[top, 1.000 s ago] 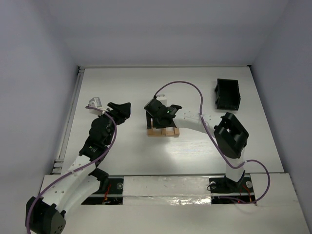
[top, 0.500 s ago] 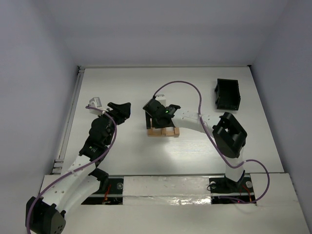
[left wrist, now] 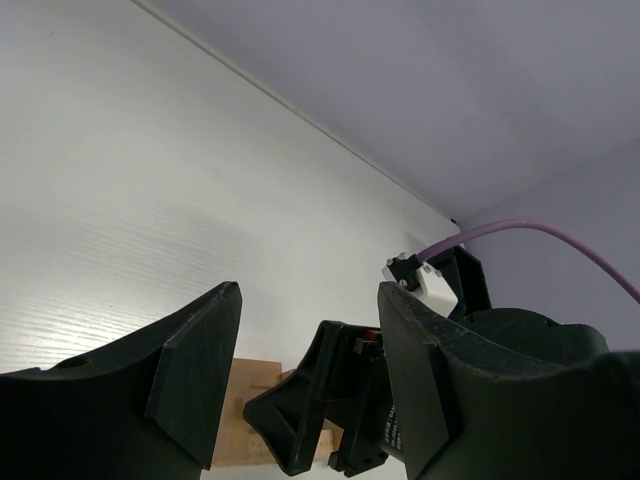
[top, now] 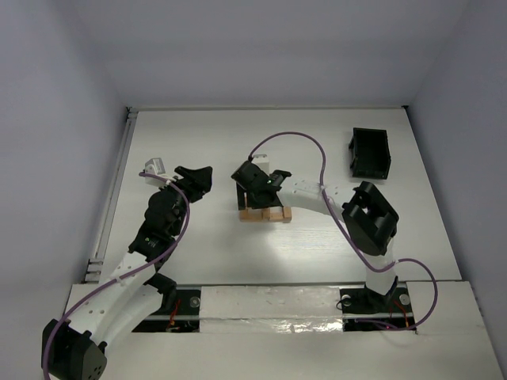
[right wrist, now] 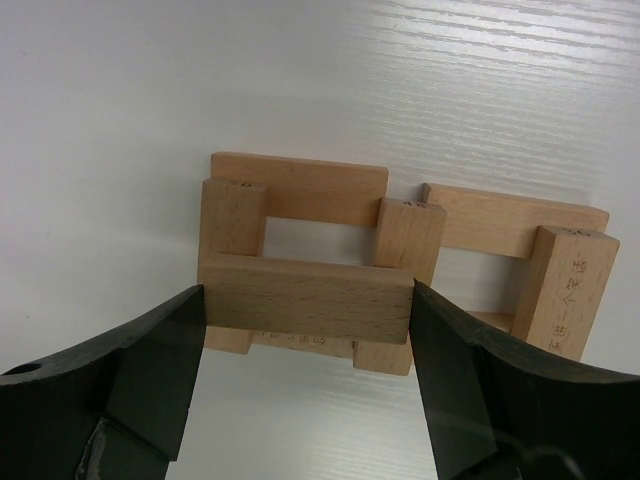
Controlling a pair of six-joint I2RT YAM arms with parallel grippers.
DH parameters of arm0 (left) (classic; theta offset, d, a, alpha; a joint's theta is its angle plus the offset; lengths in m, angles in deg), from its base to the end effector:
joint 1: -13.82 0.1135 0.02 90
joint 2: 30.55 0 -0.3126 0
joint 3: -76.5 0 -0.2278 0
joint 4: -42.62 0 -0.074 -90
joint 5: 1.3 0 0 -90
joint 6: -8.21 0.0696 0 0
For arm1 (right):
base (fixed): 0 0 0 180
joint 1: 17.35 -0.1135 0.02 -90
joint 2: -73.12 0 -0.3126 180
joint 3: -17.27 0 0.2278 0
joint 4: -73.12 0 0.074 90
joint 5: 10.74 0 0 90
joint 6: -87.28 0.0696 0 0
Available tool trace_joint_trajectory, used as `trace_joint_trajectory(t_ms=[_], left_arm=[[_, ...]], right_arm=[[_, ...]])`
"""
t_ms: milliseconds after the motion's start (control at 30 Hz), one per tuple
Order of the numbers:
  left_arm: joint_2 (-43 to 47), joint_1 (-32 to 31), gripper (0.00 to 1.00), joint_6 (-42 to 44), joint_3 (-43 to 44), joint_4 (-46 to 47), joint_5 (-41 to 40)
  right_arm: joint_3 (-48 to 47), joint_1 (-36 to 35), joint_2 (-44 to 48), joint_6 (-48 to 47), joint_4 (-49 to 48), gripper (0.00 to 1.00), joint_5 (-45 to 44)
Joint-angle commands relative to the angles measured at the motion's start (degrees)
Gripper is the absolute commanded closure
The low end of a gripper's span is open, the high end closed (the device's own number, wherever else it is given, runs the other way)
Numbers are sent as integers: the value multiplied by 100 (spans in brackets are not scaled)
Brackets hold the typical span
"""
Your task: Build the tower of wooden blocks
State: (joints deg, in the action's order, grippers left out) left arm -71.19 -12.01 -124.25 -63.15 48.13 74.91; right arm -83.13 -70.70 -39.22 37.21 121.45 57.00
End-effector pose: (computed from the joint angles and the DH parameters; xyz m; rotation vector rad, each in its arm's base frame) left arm 0.1437 -0.0511 0.3288 -0.4188 1.4741 -0.7821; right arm 0.2780 0.3295 0.2353 -0.1629 2.5049 0.1452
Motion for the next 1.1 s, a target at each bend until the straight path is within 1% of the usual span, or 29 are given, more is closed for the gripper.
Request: trace_joint_trajectory(t_ms=[0, 833, 900, 933, 1067], left_arm=[[39, -19, 46, 62, -56, 296, -55], [30, -19, 46, 45, -65, 296, -81], [30, -19, 46, 45, -65, 296, -81], [30, -19, 46, 53, -65, 287, -81], [30, -19, 46, 53, -65, 295, -81]], right_arm=[[-268, -45, -34, 68, 51, 30, -235], [-303, -45, -131, 68, 60, 25, -182], [-303, -45, -140, 77, 60, 24, -191], [-303, -45, -140, 77, 60, 18, -191], [-277, -45, -96, 77, 52, 17, -200]])
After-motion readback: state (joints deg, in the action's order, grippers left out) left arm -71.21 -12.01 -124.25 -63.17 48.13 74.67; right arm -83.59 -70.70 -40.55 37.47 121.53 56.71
